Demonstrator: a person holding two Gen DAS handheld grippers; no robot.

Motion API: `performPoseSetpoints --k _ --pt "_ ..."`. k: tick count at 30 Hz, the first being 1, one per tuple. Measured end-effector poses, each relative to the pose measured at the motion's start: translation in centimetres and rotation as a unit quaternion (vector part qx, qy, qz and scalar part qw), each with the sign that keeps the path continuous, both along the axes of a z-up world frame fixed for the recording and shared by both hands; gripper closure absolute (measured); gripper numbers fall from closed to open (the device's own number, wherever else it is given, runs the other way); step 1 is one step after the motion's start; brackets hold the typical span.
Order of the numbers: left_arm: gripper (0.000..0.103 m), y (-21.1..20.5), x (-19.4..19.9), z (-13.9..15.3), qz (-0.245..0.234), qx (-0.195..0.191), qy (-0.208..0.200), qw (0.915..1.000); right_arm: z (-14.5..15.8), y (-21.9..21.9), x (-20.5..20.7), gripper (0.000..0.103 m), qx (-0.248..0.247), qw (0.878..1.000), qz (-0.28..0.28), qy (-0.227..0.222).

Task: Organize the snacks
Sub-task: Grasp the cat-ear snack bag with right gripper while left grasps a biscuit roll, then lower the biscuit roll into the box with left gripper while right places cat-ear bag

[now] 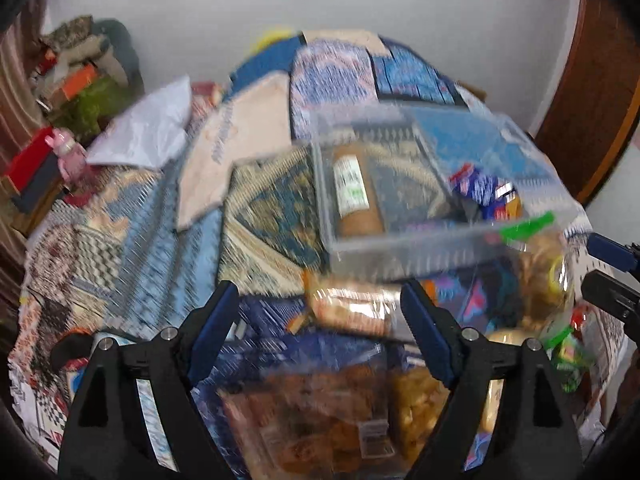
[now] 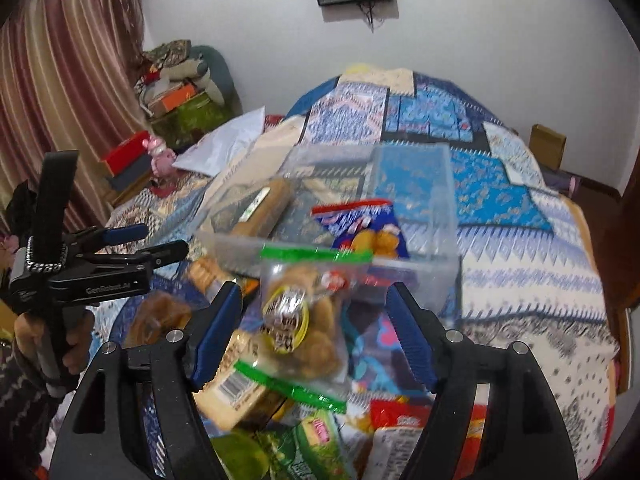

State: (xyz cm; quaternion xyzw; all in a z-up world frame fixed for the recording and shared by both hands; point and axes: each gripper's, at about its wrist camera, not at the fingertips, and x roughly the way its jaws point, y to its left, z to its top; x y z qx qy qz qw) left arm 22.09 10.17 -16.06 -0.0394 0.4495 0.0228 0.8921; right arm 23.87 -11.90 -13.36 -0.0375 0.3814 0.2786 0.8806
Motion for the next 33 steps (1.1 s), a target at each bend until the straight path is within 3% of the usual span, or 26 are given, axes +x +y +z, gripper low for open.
performPoseSetpoints --k 9,15,22,24,33 --pt "0.020 -1.4 1.5 -3.4 -0.023 -0.033 0.051 0.9979 -2.6 0.7 0.4 0.031 -0.001 0.999 0.012 0.043" --pt "0.013 -1.8 2.3 -4.4 -0.026 -0.055 0.065 0.9960 -3.4 1.2 0.6 0.031 -0.005 0.998 0.014 0.054" --pt "0.013 -2.0 2.9 -5.2 -0.026 -0.069 0.066 0.9951 -4.3 1.8 0.8 0.031 -0.009 0.998 0.018 0.057" --pt "0.016 -1.8 2.8 -5.2 -0.026 -0.077 0.062 0.9948 -4.4 1.9 0.9 0.040 -0.004 0.998 0.020 0.056" --pt "0.026 -1.3 0.5 -4.1 -0.015 -0.069 0.035 0.9969 -3.7 1.7 0.2 0.057 0.002 0.999 0.023 0.044"
